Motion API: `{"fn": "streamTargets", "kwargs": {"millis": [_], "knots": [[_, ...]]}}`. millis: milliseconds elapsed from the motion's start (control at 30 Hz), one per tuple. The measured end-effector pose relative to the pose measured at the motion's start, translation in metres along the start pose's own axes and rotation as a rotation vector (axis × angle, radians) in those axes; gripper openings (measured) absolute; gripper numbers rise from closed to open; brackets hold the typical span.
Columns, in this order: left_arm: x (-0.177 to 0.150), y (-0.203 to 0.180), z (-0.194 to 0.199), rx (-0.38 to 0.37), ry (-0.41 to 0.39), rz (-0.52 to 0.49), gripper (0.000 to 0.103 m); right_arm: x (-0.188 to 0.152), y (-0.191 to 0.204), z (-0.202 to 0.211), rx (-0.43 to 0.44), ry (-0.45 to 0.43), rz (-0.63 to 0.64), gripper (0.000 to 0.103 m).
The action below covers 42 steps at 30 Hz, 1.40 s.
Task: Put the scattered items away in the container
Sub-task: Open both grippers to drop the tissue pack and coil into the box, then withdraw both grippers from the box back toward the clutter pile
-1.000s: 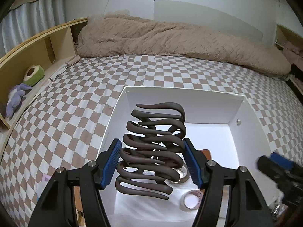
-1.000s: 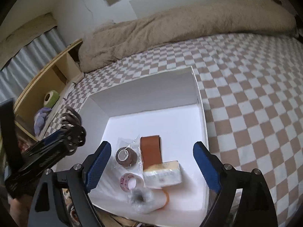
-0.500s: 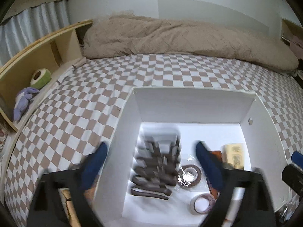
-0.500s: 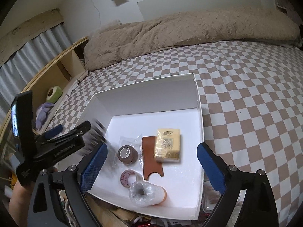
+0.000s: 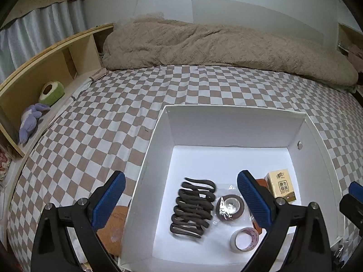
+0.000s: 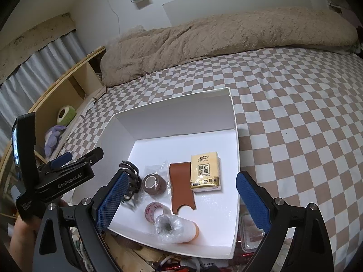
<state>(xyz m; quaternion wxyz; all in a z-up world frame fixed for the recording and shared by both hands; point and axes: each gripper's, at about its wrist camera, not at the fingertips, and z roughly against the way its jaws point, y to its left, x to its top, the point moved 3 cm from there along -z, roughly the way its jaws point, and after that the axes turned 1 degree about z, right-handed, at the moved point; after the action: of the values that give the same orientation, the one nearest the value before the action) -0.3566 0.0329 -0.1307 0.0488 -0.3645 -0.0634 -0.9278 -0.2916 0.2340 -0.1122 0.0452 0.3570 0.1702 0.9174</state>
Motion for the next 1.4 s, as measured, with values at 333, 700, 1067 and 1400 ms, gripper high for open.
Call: {"fn": "streamTargets", "kwargs": {"millis": [333,700,1067,1400], "knots": [[-0.008,-0.001,-0.002,0.008,0.039,-0.019,0.103,-0.004,0.0,0.002,0.022,0.011,-0.001,0.096],[-0.015,-0.009,0.007,0.001,0.04,-0.054,0.103,-0.014,0.002,0.004,-0.021,0.015,0.006,0.096],[-0.024,-0.005,0.021,-0.014,0.03,-0.042,0.103,-0.028,0.002,0.013,-0.06,0.008,0.021,0.096],[-0.037,0.003,0.039,-0.038,0.017,-0.019,0.103,-0.039,0.006,0.028,-0.078,-0.011,0.033,0.096]]}}
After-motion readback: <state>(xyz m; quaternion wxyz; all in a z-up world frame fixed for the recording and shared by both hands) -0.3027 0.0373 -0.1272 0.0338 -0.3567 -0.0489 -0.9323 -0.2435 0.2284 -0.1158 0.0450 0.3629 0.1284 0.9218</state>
